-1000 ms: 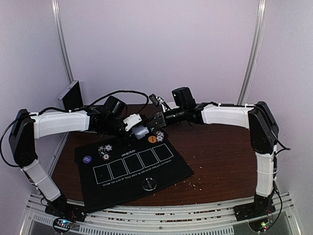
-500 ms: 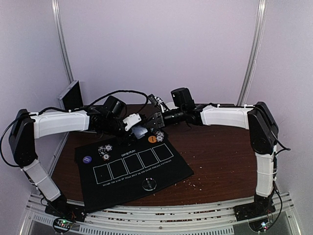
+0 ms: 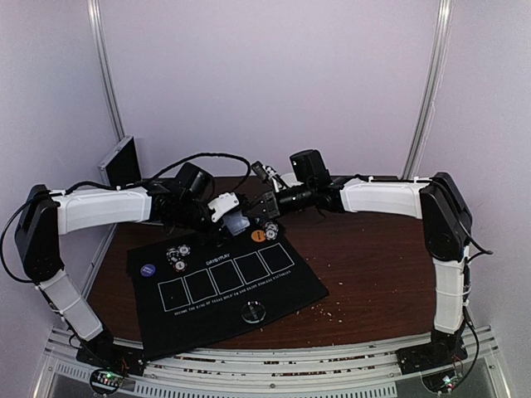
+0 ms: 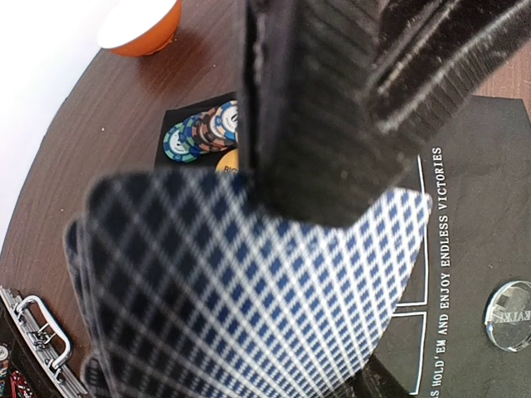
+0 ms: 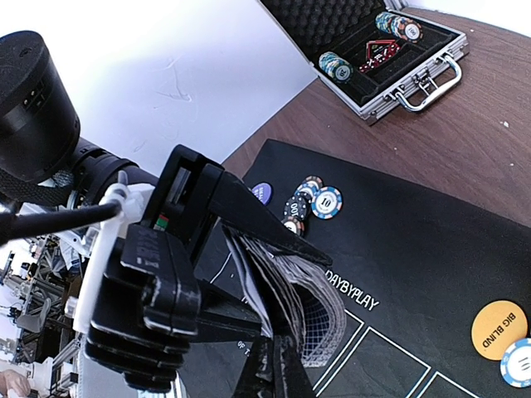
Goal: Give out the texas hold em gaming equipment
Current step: Pick up the poker card from the face-down deck piles.
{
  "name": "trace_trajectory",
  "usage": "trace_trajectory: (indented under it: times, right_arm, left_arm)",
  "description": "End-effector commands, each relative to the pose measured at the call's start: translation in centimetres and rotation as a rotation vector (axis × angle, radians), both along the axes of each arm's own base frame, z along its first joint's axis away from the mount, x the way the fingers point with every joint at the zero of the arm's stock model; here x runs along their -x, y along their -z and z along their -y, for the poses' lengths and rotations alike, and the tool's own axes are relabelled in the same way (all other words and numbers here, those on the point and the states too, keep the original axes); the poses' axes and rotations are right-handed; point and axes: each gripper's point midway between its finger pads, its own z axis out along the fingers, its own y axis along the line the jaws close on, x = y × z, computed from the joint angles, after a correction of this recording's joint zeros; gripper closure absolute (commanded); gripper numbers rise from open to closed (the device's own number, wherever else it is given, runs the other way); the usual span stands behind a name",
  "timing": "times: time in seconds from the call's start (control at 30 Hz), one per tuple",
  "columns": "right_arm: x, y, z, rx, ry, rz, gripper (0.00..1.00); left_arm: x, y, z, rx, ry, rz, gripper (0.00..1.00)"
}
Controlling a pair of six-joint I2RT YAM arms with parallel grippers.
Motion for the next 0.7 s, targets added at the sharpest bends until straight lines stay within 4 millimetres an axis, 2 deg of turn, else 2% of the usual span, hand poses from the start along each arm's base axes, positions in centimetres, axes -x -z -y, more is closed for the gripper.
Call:
trace_trajectory:
  times: [0.0,0.47,0.67]
  right_arm:
    - [-0.5,-0.1,1.2,0.022,0.03,0.017,1.0]
    - [-0.6,-0.1,1.9,0.013,0.037,0.006,0.99]
    - [-0.2,0.2,0.9,-0.027,0.021,-0.027,0.84]
  left_arm:
    - [-0.3,-0.2,0.0,0.026,-0.007,0.007,0.49]
    - [-0.4,-0.4,0.0,0.029,-0.008,0.007,0.49]
    - [-0.4,-0.4,0.0,0.03,-0.007,0.007,0.49]
